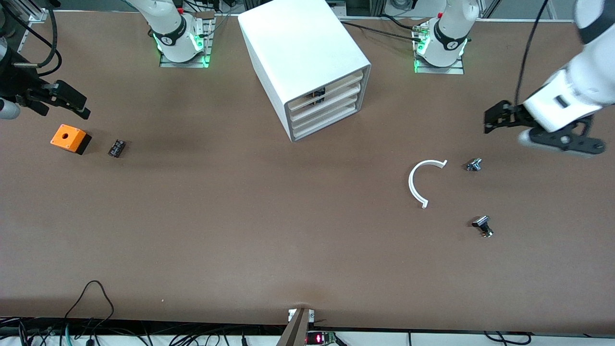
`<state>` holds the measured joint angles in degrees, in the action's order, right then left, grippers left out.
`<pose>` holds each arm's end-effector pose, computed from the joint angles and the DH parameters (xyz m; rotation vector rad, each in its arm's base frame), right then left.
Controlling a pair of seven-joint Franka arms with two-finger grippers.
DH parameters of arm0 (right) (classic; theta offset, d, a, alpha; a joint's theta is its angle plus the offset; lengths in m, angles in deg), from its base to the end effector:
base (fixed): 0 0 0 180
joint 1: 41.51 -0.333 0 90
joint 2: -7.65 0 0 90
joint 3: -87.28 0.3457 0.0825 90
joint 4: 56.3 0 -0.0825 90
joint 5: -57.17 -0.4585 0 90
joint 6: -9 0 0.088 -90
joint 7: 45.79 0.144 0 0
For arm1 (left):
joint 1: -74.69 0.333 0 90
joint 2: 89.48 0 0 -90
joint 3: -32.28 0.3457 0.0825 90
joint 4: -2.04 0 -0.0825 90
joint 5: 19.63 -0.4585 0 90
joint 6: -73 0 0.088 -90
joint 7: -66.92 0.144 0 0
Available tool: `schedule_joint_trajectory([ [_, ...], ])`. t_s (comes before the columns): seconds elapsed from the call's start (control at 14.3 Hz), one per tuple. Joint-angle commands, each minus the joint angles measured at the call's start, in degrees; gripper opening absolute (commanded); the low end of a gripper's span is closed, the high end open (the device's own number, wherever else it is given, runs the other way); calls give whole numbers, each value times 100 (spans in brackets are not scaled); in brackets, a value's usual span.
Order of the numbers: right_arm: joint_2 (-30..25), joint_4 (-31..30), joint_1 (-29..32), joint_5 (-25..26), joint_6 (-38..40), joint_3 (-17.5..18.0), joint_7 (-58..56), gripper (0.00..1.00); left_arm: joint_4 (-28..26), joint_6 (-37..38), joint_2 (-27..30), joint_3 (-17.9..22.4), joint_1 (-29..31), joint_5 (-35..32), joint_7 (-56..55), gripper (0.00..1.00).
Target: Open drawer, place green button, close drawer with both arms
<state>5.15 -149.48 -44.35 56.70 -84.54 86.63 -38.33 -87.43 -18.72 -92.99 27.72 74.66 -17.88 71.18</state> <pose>0.6214 0.0248 0.6196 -3.1245 0.1443 -0.0767 0.6481 -0.0550 0.5859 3.0970 -0.2376 -0.0340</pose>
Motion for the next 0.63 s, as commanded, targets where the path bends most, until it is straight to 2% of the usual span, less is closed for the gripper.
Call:
schedule_joint_trajectory([
  [0.0,30,125,100,-129,82,56,-139,99,-1341,-1029,825,333,-278,106,58,99],
  [0.07,30,133,100,-129,73,56,-148,99,-1510,-1215,878,333,-269,106,41,99],
  [0.21,39,134,91,-129,38,56,-139,99,-1503,-1208,923,351,-269,97,84,99],
  [0.28,39,134,91,-129,38,56,-139,99,-1494,-990,949,377,-251,89,76,99],
  [0.42,39,134,91,-120,38,56,-148,99,-1127,-157,862,386,-164,-68,180,99],
  [0.56,48,160,91,-120,38,56,-139,100,-1037,-179,792,325,-163,-131,234,99],
])
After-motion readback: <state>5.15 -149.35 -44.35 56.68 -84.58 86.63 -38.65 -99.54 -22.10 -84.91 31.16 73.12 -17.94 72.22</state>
